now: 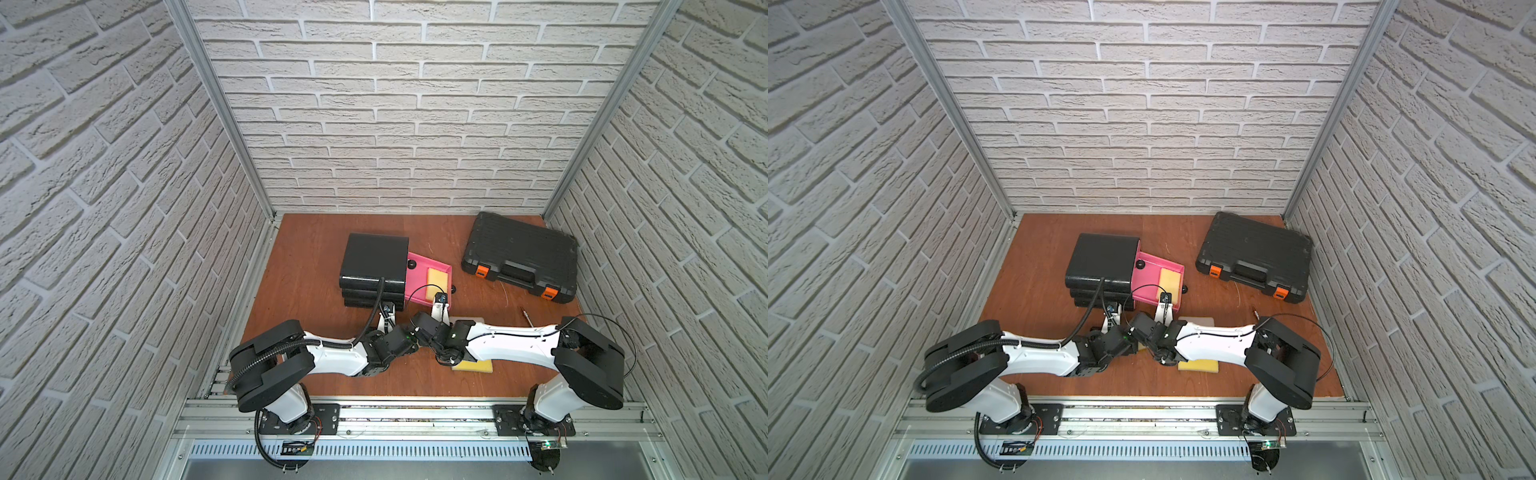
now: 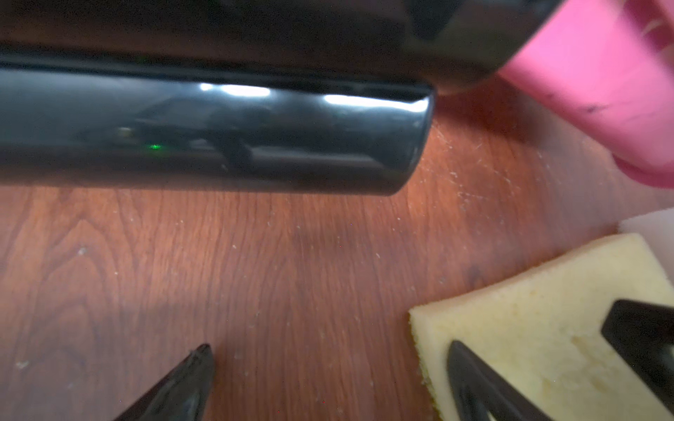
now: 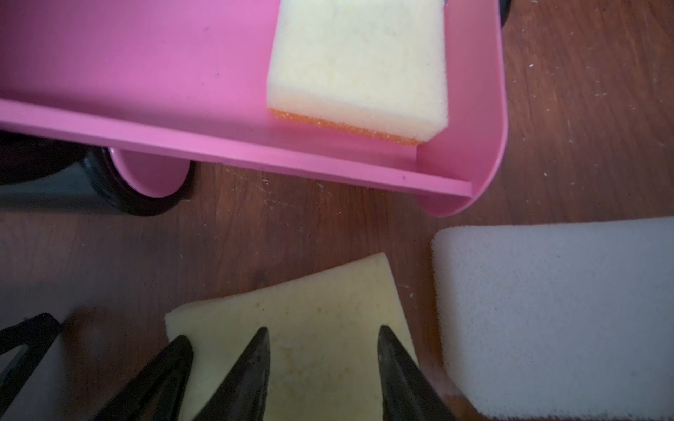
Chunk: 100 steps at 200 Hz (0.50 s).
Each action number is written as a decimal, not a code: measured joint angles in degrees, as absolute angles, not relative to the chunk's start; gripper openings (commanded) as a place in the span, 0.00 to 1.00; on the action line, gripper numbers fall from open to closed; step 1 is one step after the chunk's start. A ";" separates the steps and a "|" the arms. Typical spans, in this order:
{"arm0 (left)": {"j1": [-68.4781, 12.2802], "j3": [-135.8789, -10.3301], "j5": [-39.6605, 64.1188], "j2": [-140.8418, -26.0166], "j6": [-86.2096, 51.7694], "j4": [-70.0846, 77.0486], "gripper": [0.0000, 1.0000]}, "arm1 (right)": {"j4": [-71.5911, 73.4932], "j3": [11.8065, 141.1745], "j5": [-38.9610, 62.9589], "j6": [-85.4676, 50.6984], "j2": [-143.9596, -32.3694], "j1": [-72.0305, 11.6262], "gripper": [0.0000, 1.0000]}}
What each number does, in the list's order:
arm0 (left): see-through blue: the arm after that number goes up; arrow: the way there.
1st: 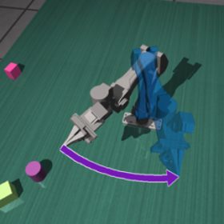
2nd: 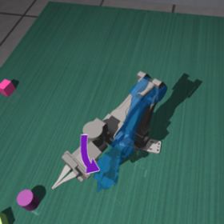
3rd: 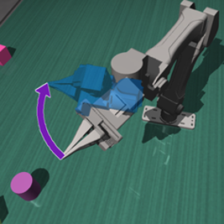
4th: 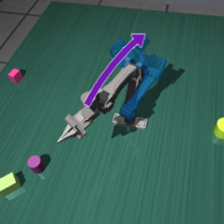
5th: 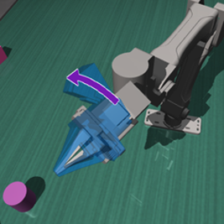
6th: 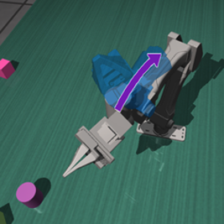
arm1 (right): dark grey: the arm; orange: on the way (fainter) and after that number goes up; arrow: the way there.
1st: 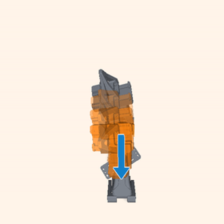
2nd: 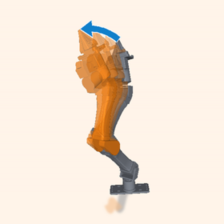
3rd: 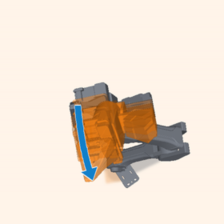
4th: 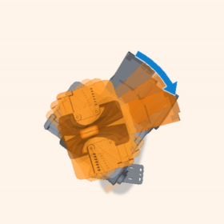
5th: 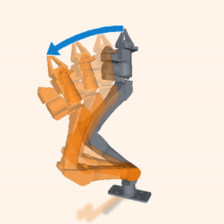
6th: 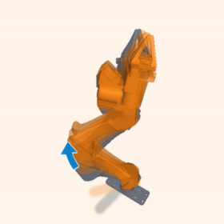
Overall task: Take the sponge out of the drawer
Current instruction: Adjust the sponge at the center of the board.
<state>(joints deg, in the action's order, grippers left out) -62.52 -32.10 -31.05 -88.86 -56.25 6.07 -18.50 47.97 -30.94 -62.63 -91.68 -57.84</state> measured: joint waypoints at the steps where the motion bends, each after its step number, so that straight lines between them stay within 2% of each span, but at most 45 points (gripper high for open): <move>1: -62.50 -32.10 -31.07 -88.86 -56.18 6.07 0.98 | -18.48 47.97 -30.94 -62.63 -91.70 -57.82 0.48; 100: -61.34 -30.50 -31.22 -87.26 -52.23 6.20 0.98 | -12.40 46.44 -27.86 -64.18 -93.41 -58.37 0.48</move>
